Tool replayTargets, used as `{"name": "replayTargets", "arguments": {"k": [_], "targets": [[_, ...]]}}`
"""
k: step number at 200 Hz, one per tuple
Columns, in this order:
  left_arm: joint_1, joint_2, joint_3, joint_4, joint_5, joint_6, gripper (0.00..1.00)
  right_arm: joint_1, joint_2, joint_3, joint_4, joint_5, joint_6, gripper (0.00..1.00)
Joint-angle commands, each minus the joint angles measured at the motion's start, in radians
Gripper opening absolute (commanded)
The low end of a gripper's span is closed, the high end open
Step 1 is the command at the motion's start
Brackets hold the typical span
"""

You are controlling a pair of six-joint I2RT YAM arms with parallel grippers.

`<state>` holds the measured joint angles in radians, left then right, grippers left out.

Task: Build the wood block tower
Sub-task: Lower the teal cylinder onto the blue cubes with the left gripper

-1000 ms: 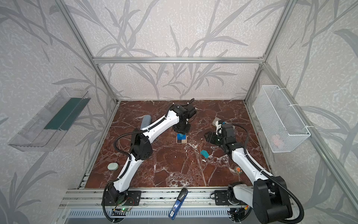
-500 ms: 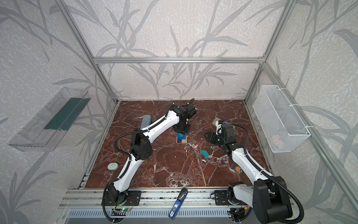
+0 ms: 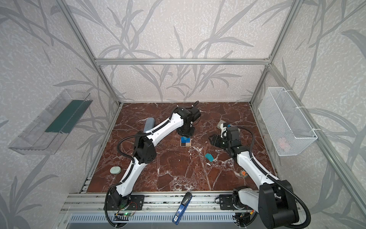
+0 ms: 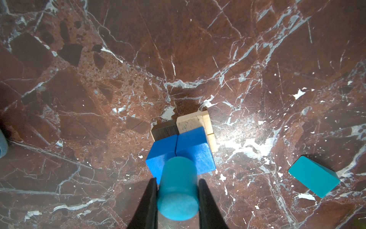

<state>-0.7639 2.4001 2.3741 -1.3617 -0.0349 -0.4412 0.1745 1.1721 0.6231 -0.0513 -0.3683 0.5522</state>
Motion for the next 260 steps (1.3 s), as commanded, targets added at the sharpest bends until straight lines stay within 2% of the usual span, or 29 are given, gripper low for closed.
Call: {"name": "replayTargets", "arguments": {"k": [1, 85, 164, 260], "targets": [[0.000, 0.030, 0.027, -0.042, -0.025, -0.004, 0.18, -0.007, -0.002, -0.014, 0.014, -0.011, -0.002, 0.53], [0.003, 0.031, 0.027, -0.041, -0.025, -0.007, 0.18, -0.008, 0.001, -0.014, 0.013, -0.009, -0.001, 0.53], [0.003, 0.031, 0.027, -0.039, -0.024, -0.010, 0.33, -0.010, 0.004, -0.011, 0.013, -0.011, -0.003, 0.53], [0.003, 0.027, 0.027, -0.043, -0.026, -0.009, 0.35, -0.010, 0.006, -0.011, 0.013, -0.012, -0.001, 0.53]]}}
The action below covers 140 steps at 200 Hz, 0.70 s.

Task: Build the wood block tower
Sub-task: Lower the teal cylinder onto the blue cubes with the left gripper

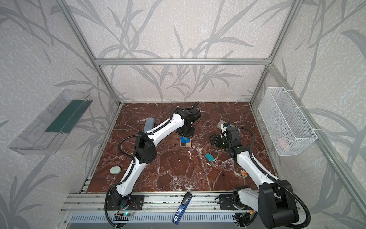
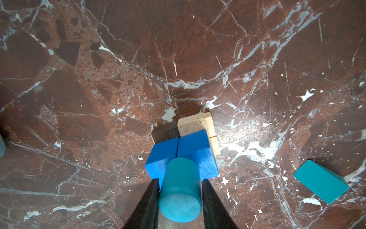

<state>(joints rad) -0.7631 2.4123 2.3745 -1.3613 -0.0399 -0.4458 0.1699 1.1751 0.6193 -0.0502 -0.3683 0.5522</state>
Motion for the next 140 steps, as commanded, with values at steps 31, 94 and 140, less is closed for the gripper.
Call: {"name": "replayTargets", "arguments": {"k": [31, 94, 140], "targets": [[0.002, 0.013, 0.028, -0.045, -0.028, -0.006, 0.35, -0.006, 0.003, -0.007, 0.012, -0.012, -0.001, 0.53], [0.002, 0.012, 0.028, -0.046, -0.028, -0.007, 0.38, -0.006, 0.004, -0.010, 0.016, -0.014, 0.000, 0.53], [0.002, 0.011, 0.028, -0.043, -0.023, -0.007, 0.42, -0.006, 0.004, -0.010, 0.017, -0.014, 0.000, 0.53]]}}
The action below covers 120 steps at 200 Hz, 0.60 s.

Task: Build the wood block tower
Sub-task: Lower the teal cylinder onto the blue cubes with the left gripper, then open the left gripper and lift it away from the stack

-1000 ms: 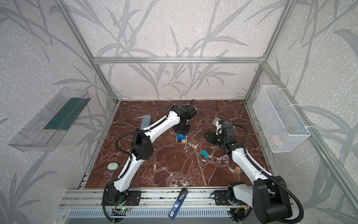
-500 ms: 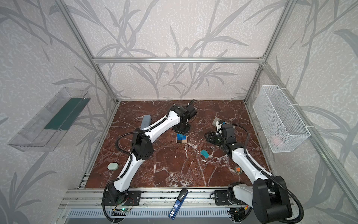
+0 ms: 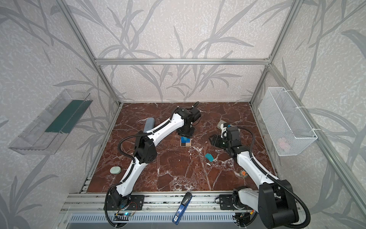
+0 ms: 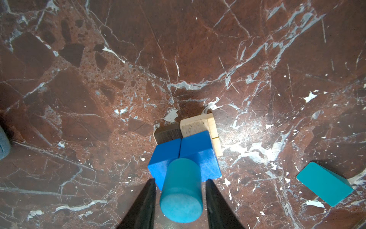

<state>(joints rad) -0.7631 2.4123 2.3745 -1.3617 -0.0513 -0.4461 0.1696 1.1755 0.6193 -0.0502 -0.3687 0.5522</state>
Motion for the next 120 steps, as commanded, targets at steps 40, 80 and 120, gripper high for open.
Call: {"name": "replayTargets", "arguments": {"k": [40, 80, 120], "targets": [[0.002, 0.009, 0.028, -0.042, -0.012, -0.006, 0.47, -0.005, 0.004, -0.010, 0.016, -0.015, 0.000, 0.53], [0.002, -0.012, 0.028, -0.037, -0.005, -0.009, 0.52, -0.005, 0.004, -0.010, 0.016, -0.013, 0.002, 0.54], [0.001, -0.069, 0.025, -0.036, -0.023, -0.011, 0.55, -0.005, 0.006, -0.010, 0.014, -0.015, 0.002, 0.57]]}}
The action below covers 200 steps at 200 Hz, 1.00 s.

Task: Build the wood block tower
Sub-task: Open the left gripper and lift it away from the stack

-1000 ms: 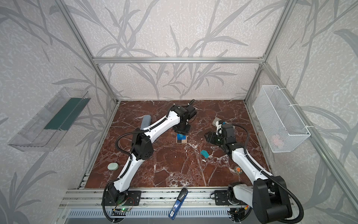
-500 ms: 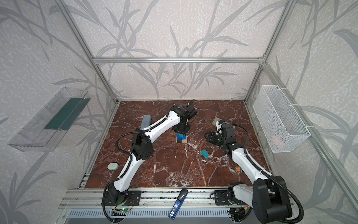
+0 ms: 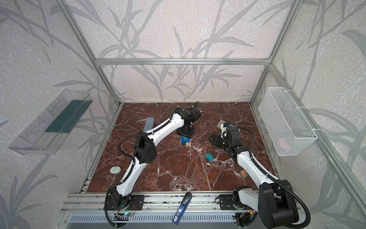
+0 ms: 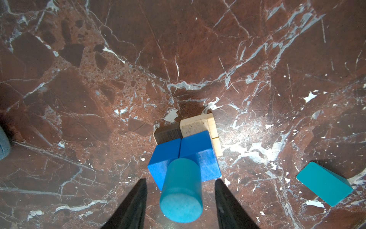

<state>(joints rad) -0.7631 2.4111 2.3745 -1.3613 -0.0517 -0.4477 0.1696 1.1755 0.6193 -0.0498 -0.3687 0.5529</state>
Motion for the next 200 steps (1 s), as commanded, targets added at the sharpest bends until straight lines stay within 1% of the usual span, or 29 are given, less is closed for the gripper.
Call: {"name": "replayTargets", "arguments": {"k": [1, 14, 33, 55, 75, 93, 121, 139, 162, 185, 193, 200], "targets": [[0.000, -0.069, 0.025, -0.035, -0.023, -0.009, 0.55, -0.005, 0.006, -0.010, 0.014, -0.015, 0.001, 0.57], [0.001, -0.094, 0.025, -0.032, -0.035, -0.008, 0.55, -0.005, 0.009, -0.009, 0.010, -0.016, 0.001, 0.63], [0.001, -0.135, 0.025, -0.027, -0.057, -0.006, 0.55, -0.005, 0.014, -0.007, 0.011, -0.014, 0.002, 0.65], [0.001, -0.194, 0.012, -0.010, -0.072, -0.004, 0.55, -0.004, 0.032, -0.004, 0.014, -0.019, 0.007, 0.70], [0.001, -0.273, -0.044, 0.040, -0.086, -0.001, 0.55, -0.005, 0.047, 0.005, 0.009, -0.031, 0.010, 0.73], [0.002, -0.361, -0.119, 0.101, -0.101, -0.002, 0.55, -0.003, 0.047, 0.019, -0.016, -0.030, 0.010, 0.73], [0.004, -0.514, -0.297, 0.241, -0.154, -0.004, 0.55, 0.008, 0.022, 0.026, -0.049, 0.000, 0.012, 0.73], [0.019, -0.625, -0.464, 0.420, -0.189, -0.007, 0.55, 0.022, 0.004, 0.032, -0.073, 0.030, 0.012, 0.72], [0.067, -0.762, -0.659, 0.617, -0.110, -0.038, 0.54, 0.050, -0.011, 0.056, -0.113, 0.050, 0.010, 0.70], [0.118, -0.892, -0.860, 0.774, -0.057, -0.046, 0.54, 0.097, -0.008, 0.090, -0.174, 0.115, -0.009, 0.69], [0.139, -0.932, -0.923, 0.815, -0.037, -0.051, 0.54, 0.102, 0.000, 0.106, -0.195, 0.122, -0.011, 0.67], [0.158, -0.962, -0.971, 0.843, -0.020, -0.061, 0.54, 0.103, 0.005, 0.117, -0.212, 0.122, -0.010, 0.62]]}}
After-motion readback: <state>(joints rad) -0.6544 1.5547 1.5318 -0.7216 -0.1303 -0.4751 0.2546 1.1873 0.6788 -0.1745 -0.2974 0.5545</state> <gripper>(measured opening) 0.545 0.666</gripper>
